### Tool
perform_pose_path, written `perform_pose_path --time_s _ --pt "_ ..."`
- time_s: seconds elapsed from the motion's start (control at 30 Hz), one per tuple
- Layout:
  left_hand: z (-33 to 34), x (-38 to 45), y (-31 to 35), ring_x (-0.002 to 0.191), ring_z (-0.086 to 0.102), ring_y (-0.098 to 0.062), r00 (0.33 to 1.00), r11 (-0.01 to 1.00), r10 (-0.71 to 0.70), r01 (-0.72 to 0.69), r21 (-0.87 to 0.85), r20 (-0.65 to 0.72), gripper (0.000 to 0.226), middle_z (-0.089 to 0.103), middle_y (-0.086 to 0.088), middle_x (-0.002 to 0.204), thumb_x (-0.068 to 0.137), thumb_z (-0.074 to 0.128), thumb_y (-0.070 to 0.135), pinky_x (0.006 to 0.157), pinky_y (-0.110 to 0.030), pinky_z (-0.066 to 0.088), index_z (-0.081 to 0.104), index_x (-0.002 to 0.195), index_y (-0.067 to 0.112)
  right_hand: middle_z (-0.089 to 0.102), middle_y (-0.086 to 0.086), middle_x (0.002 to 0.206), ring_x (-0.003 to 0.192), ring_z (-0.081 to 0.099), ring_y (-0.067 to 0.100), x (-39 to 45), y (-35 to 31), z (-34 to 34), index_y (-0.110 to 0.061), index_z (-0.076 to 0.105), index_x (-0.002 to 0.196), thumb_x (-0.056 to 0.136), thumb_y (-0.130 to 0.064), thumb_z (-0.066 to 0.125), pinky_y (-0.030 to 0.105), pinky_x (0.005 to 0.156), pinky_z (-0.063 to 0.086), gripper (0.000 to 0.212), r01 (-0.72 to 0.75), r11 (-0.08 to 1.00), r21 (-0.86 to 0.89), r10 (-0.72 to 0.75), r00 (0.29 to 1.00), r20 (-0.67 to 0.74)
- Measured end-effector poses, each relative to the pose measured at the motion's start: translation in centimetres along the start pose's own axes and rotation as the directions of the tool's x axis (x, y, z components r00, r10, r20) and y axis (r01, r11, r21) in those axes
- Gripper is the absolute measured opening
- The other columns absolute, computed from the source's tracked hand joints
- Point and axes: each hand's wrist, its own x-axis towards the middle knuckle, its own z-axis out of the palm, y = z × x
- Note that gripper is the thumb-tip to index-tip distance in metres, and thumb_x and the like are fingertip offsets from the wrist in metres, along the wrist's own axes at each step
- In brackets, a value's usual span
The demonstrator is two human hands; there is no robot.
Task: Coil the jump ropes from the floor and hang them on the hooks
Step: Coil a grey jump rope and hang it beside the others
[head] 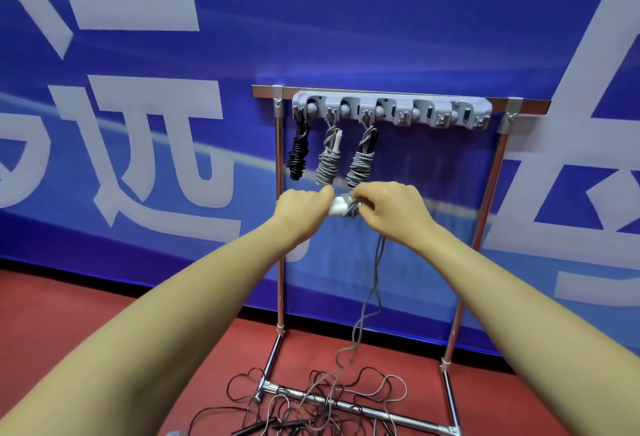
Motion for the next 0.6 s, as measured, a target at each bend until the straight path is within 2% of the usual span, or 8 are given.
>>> perform_pose_path --time_s 0.07,0.17,0.27,0.3,0.37,0.47,0.53,0.6 --pt "-0.4 -0.1 -0.5 0.061 0.043 -0.030 0.993 0.992 0.116 -0.115 0.045 -0.012 0.026 0.033 0.002 0.061 0.087 0.043 0.000 0.045 -0.029 0.018 0.040 0.110 0.010 0.066 -0.001 0.089 0.083 0.056 0.028 0.3 -0.5 0.1 -0.020 0.059 0.103 0.083 -0.012 0.050 0.034 0.065 0.039 0.023 -0.090 0.984 0.155 0.101 0.993 -0.061" --pt "-0.6 -0.4 -1.3 0.057 0.042 -0.028 0.949 0.950 0.307 -0.301 0.078 -0.075 0.021 0.043 -0.002 0.069 0.086 0.046 0.000 0.044 -0.028 0.017 0.044 0.104 0.011 0.056 -0.003 0.066 0.066 0.049 0.020 1.5 -0.5 0.6 -0.019 0.058 0.089 0.077 -0.004 0.056 0.034 0.063 0.043 0.019 -0.251 0.820 0.514 0.319 0.947 -0.047" --pt "-0.5 -0.7 -2.0 0.036 0.036 -0.024 0.849 0.901 0.430 -0.426 0.082 -0.307 0.025 0.043 -0.003 0.051 0.064 0.053 -0.006 0.041 -0.021 0.017 0.043 0.080 0.011 0.046 -0.006 0.056 0.052 0.040 0.011 2.2 -0.2 0.7 -0.014 0.059 0.080 0.077 -0.004 0.070 0.027 0.053 0.035 0.015 -0.288 0.765 0.576 0.336 0.942 0.026" --pt "-0.3 -0.7 -2.2 0.034 0.038 -0.024 0.802 0.892 0.437 -0.444 0.084 -0.408 0.024 0.042 -0.003 0.048 0.064 0.046 -0.004 0.040 -0.021 0.019 0.038 0.078 0.014 0.045 -0.007 0.055 0.051 0.039 0.009 2.2 0.0 0.7 -0.012 0.060 0.080 0.077 -0.008 0.074 0.026 0.051 0.034 0.014 -0.293 0.767 0.570 0.327 0.944 0.045" --pt "-0.8 -0.8 -2.4 0.038 0.043 -0.024 0.748 0.875 0.460 -0.472 0.103 -0.480 0.019 0.045 -0.002 0.050 0.068 0.033 0.001 0.041 -0.022 0.025 0.033 0.080 0.016 0.044 -0.006 0.053 0.048 0.039 0.006 2.0 0.2 0.7 -0.009 0.063 0.078 0.076 -0.016 0.078 0.020 0.047 0.031 0.017 -0.292 0.767 0.571 0.317 0.947 0.059" --pt "-2.0 -1.1 -2.4 0.042 0.046 -0.023 0.721 0.889 0.413 -0.451 0.075 -0.556 0.015 0.047 -0.001 0.052 0.071 0.034 0.006 0.041 -0.022 0.025 0.031 0.080 0.018 0.043 -0.003 0.052 0.044 0.040 0.001 1.6 0.4 0.8 -0.004 0.062 0.072 0.081 -0.018 0.075 0.013 0.044 0.030 0.022 -0.297 0.717 0.631 0.336 0.940 0.060" --pt "-2.7 -1.0 -2.1 0.041 0.047 -0.023 0.750 0.919 0.304 -0.394 -0.029 -0.587 0.013 0.048 0.000 0.053 0.071 0.038 0.010 0.040 -0.020 0.019 0.031 0.079 0.018 0.044 0.000 0.056 0.060 0.041 0.003 1.7 0.7 0.8 -0.009 0.056 0.062 0.082 -0.015 0.071 0.024 0.051 0.032 0.026 -0.283 0.720 0.633 0.338 0.941 0.037" --pt "-3.2 -1.1 -1.4 0.041 0.048 -0.024 0.789 0.935 0.156 -0.311 -0.168 -0.594 0.014 0.050 0.000 0.055 0.073 0.050 0.009 0.039 -0.021 0.015 0.039 0.081 0.015 0.049 0.003 0.063 0.077 0.045 0.008 2.0 1.0 0.9 -0.011 0.054 0.063 0.080 -0.006 0.065 0.033 0.058 0.034 0.021 -0.273 0.795 0.542 0.306 0.951 0.030"
